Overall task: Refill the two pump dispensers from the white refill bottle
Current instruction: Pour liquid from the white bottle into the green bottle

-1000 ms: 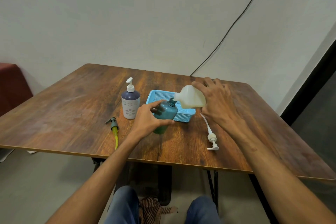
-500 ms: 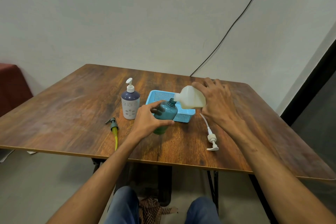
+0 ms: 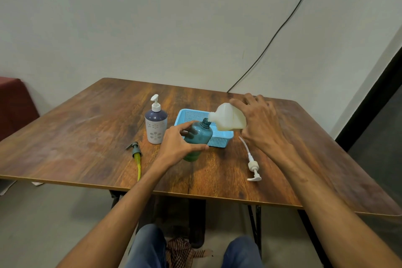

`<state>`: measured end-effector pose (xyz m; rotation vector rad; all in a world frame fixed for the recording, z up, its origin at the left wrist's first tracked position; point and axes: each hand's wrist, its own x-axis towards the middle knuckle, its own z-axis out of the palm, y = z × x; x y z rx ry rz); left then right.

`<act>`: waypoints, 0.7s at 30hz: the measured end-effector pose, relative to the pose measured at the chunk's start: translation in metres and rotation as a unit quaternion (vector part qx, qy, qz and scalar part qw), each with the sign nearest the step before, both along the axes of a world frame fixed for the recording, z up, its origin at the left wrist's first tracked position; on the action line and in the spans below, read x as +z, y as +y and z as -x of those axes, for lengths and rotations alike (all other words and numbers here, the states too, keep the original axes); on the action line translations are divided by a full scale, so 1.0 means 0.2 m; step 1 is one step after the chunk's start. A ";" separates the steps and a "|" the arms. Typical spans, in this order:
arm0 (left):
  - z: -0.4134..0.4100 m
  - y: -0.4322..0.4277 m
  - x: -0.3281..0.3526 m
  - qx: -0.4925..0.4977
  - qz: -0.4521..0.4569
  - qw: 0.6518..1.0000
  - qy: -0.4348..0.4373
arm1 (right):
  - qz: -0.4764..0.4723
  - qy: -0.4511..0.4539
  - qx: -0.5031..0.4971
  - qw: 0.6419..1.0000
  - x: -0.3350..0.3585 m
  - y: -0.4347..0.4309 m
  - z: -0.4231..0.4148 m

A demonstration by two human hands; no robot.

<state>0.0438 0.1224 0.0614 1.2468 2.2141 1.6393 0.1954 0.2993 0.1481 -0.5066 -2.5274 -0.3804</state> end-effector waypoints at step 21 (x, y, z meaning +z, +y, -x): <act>0.00 0.00 0.01 -0.003 0.005 1.000 -0.009 | -0.009 0.005 0.002 1.000 0.00 0.01 0.00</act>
